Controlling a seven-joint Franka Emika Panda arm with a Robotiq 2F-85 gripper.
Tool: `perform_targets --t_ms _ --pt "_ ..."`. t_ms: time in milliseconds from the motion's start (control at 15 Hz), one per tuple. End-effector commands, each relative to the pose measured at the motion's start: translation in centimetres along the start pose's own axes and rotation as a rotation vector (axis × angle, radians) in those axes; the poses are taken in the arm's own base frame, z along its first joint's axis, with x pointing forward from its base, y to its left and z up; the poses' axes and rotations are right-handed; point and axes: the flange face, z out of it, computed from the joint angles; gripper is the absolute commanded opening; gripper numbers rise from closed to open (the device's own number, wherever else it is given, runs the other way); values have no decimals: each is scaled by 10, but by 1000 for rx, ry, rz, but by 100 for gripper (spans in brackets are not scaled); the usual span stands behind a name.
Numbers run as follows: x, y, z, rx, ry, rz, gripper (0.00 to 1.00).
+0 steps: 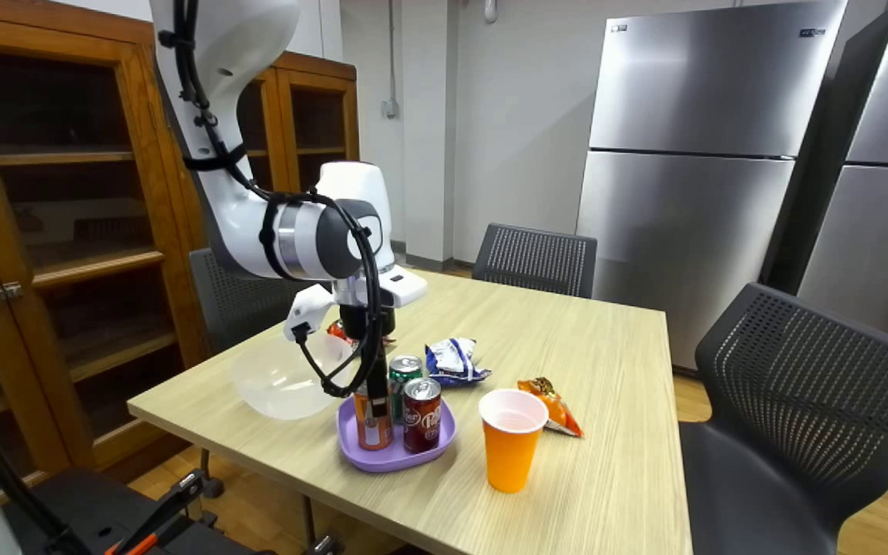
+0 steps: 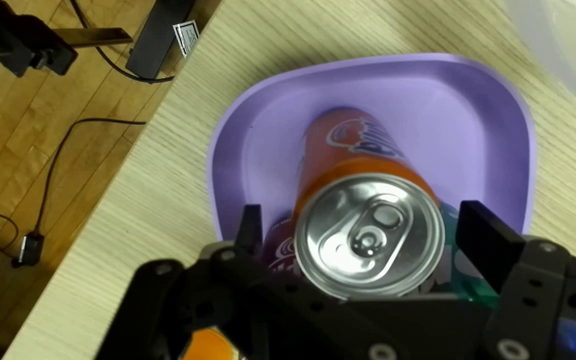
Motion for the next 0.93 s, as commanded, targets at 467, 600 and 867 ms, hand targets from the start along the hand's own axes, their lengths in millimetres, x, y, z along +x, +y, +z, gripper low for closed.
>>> perform_targets --t_ms 467,600,867 --pt "-6 26 -68 58 4 -28 100" --pt "-1 30 -84 65 -4 -47 100" --pt "19 35 -113 102 -4 -39 100"
